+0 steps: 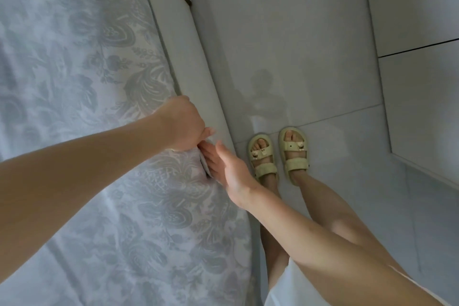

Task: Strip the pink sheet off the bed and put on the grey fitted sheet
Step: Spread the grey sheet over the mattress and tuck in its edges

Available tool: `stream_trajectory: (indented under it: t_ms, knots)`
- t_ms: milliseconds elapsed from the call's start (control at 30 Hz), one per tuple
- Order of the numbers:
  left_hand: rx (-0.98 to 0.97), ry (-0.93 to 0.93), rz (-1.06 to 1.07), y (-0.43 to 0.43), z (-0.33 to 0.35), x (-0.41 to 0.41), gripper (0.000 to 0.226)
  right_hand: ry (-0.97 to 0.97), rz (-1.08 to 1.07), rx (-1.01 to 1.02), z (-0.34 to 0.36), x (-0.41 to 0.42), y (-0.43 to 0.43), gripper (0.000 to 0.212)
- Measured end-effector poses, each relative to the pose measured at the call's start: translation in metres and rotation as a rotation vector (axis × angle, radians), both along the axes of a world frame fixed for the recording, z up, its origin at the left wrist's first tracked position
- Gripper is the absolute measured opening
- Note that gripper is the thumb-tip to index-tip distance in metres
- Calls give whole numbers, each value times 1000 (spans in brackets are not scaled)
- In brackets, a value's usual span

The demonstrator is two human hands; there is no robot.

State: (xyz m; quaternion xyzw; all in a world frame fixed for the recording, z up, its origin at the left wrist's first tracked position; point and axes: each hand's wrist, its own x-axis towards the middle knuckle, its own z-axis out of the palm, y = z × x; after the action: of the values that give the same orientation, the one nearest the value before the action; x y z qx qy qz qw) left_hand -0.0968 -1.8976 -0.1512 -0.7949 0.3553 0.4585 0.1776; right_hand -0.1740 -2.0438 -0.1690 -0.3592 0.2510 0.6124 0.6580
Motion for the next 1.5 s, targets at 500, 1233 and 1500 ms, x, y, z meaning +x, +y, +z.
stream_trajectory:
  t_ms: [500, 1233, 1500]
  knots:
    - [-467, -204, 464, 24, 1, -17, 73, 304, 106, 84, -34, -51, -13, 87]
    - [-565, -521, 723, -12, 35, -134, 51, -1174, 492, -756, 19, -116, -36, 44]
    - [-488, -601, 910, -19, 66, -204, 43, -1395, 1009, -716, 31, -81, -35, 31]
